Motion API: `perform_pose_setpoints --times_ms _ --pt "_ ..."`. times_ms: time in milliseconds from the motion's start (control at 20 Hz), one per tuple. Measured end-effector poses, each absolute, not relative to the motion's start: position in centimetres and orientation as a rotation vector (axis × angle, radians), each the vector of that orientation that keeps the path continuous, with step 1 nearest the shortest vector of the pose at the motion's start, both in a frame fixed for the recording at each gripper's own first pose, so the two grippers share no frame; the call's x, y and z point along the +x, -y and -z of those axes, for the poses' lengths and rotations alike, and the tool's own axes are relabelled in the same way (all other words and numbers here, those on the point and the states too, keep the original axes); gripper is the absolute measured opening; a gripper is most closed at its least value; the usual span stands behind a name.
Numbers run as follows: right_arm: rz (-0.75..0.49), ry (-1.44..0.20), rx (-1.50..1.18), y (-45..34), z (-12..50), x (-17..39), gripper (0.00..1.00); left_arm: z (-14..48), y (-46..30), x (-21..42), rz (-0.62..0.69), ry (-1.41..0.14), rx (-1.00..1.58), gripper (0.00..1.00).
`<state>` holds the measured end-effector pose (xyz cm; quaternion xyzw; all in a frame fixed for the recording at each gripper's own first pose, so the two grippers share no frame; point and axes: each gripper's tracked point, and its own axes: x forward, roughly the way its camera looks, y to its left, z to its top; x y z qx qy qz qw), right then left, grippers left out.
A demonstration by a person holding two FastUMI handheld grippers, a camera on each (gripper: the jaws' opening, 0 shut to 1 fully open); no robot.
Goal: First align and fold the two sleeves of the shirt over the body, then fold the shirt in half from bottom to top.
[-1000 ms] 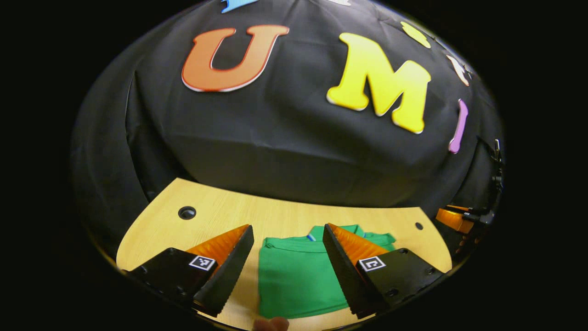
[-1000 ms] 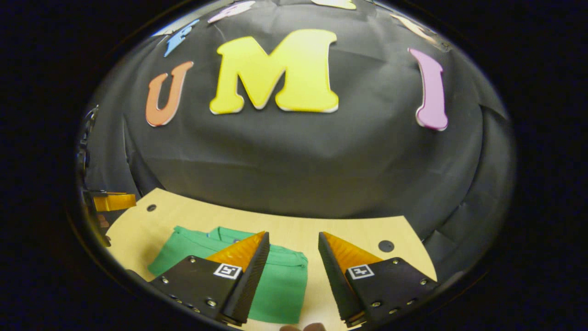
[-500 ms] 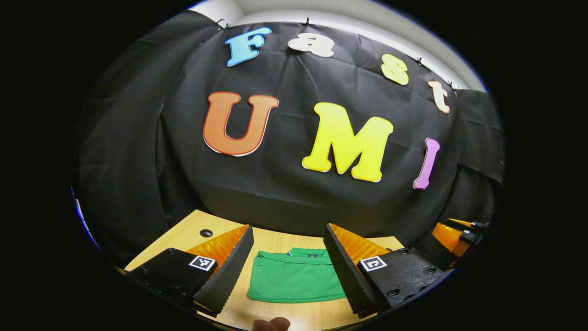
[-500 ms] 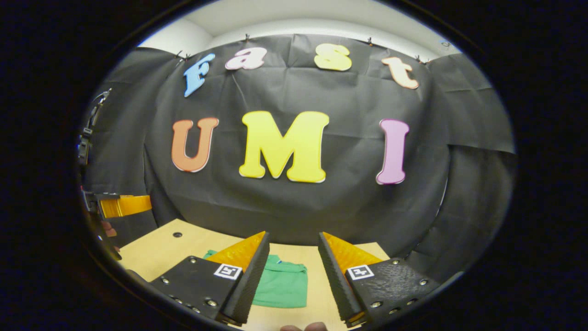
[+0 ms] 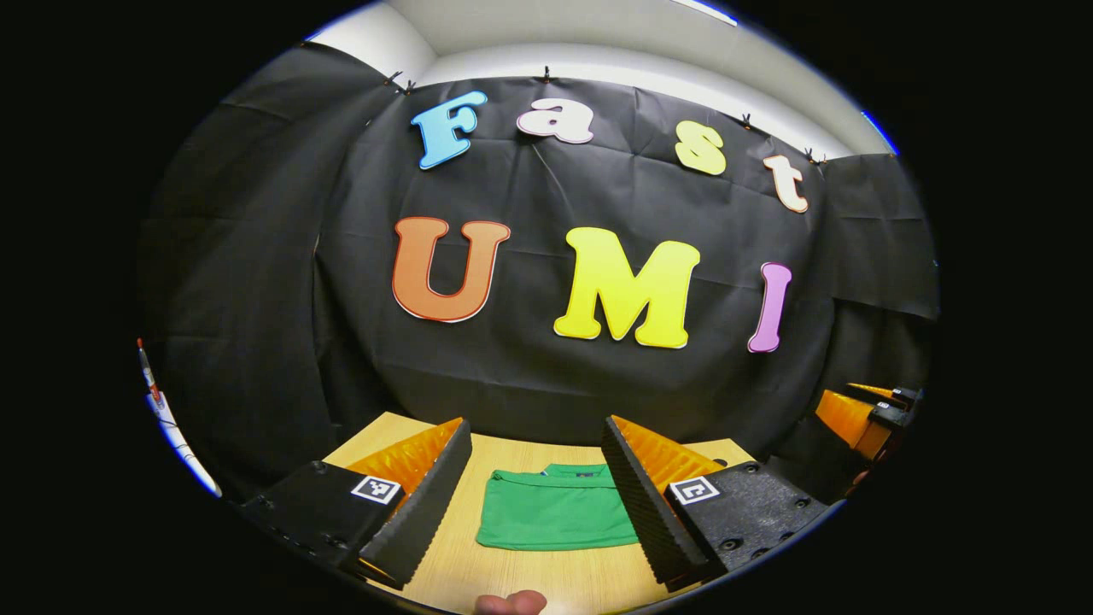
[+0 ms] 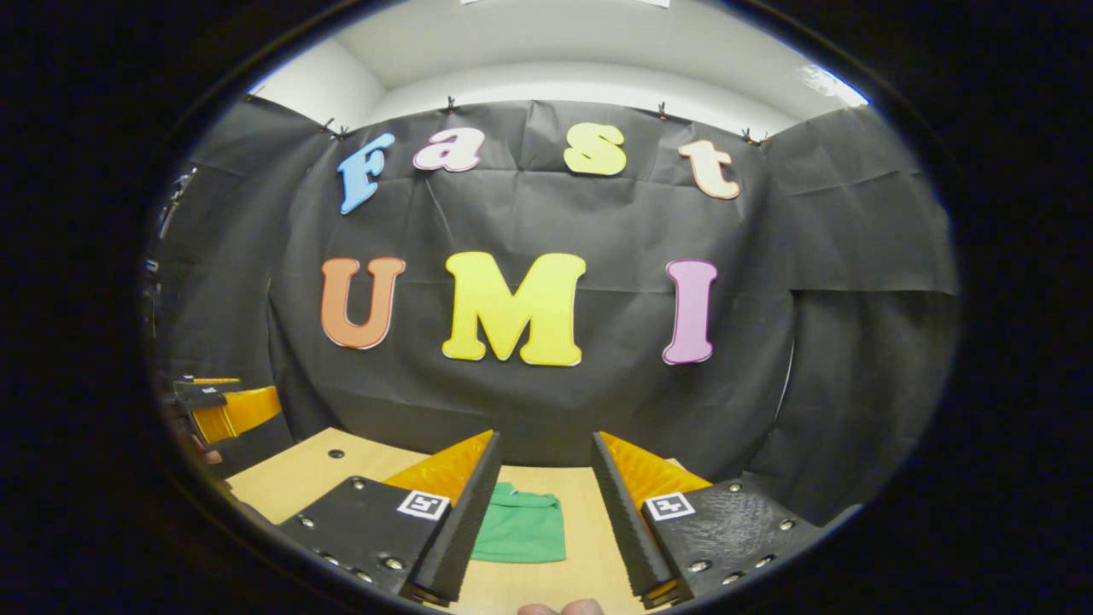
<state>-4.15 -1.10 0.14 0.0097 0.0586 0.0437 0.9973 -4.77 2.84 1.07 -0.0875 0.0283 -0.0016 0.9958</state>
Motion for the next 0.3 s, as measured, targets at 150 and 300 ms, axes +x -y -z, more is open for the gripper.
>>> perform_pose_setpoints --times_ms 150,300 --pt "-0.096 -0.126 0.009 0.1 0.4 -5.4 0.69 -1.1 -2.6 -5.4 0.009 -0.042 -0.163 1.00" --pt "-0.113 -0.123 -0.007 -0.8 0.4 -5.8 0.68 -1.8 -2.4 -5.6 0.014 -0.021 -0.152 1.00"
